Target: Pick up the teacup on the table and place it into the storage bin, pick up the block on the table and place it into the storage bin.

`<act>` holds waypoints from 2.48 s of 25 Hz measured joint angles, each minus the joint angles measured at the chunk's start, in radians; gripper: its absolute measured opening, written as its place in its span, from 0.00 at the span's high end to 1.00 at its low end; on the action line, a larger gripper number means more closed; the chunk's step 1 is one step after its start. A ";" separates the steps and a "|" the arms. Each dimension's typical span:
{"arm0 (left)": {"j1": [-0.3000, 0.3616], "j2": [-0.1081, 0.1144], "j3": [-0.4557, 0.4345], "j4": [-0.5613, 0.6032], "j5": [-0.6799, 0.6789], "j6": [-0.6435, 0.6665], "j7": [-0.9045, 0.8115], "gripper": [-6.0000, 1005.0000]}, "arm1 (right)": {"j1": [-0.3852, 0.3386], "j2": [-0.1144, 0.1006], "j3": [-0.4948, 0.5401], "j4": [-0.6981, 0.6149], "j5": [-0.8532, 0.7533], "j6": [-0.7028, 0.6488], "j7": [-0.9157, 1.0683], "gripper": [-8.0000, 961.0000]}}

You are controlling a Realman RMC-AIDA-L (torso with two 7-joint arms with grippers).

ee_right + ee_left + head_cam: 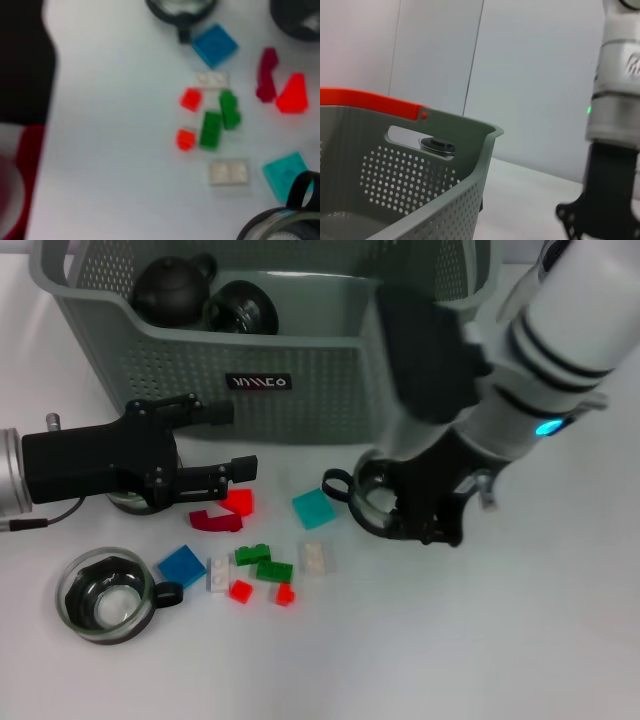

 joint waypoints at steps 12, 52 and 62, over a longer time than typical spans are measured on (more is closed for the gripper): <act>-0.007 0.000 0.000 0.000 0.000 -0.017 0.000 0.22 | -0.051 -0.015 0.508 -0.103 0.151 -0.405 -0.195 0.93; 0.022 -0.014 0.000 -0.028 -0.066 -0.029 -0.001 0.22 | 0.393 0.008 0.341 0.279 -0.130 0.615 0.257 0.93; 0.017 -0.020 0.000 -0.028 -0.067 -0.029 0.000 0.22 | 0.429 0.004 0.339 0.463 -0.221 0.700 0.279 0.93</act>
